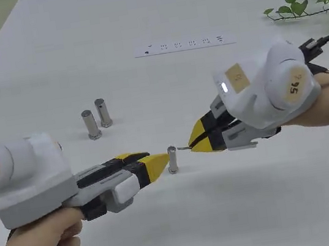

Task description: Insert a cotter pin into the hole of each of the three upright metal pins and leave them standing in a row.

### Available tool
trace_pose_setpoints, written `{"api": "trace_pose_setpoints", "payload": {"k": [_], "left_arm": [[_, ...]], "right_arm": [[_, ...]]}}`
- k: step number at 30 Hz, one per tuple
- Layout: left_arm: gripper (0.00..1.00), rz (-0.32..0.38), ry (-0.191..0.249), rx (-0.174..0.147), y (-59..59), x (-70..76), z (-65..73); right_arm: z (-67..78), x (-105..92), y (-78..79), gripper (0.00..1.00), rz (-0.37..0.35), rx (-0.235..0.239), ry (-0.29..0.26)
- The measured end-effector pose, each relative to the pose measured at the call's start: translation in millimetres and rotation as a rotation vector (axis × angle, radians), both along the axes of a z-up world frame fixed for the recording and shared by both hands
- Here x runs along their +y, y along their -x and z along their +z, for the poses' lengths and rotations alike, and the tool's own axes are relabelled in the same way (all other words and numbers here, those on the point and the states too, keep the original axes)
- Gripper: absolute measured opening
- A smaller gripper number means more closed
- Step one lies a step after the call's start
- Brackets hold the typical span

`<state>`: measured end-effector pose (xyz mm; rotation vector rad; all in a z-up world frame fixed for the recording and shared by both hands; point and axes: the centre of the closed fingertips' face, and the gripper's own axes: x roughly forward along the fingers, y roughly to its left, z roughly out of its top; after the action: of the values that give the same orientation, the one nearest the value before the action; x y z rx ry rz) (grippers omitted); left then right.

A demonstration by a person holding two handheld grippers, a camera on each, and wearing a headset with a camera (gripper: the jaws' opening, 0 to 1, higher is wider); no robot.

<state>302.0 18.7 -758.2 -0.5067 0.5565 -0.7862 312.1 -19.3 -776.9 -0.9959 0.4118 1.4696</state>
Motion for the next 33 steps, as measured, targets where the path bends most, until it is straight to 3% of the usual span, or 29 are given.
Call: {"api": "trace_pose_setpoints", "payload": {"k": [6,13,21,33], "left_arm": [[0.18,0.01,0.06,0.059,4.0,-7.0,-2.3],[0.13,0.009,0.094,0.095,7.7,-12.7,-3.3],[0.06,0.025,0.133,0.121,8.8,-14.1,-2.8],[0.01,0.023,0.132,0.129,10.8,-14.7,-5.0]], "right_arm": [[-1.1,5.5,8.2,0.02,0.012,0.006,-0.004],[2.3,14.3,16.1,0.02,0.031,0.003,-0.019],[4.6,19.5,21.4,0.02,0.044,0.001,-0.027],[6.2,23.5,22.8,0.02,0.048,-0.007,-0.024]]}}
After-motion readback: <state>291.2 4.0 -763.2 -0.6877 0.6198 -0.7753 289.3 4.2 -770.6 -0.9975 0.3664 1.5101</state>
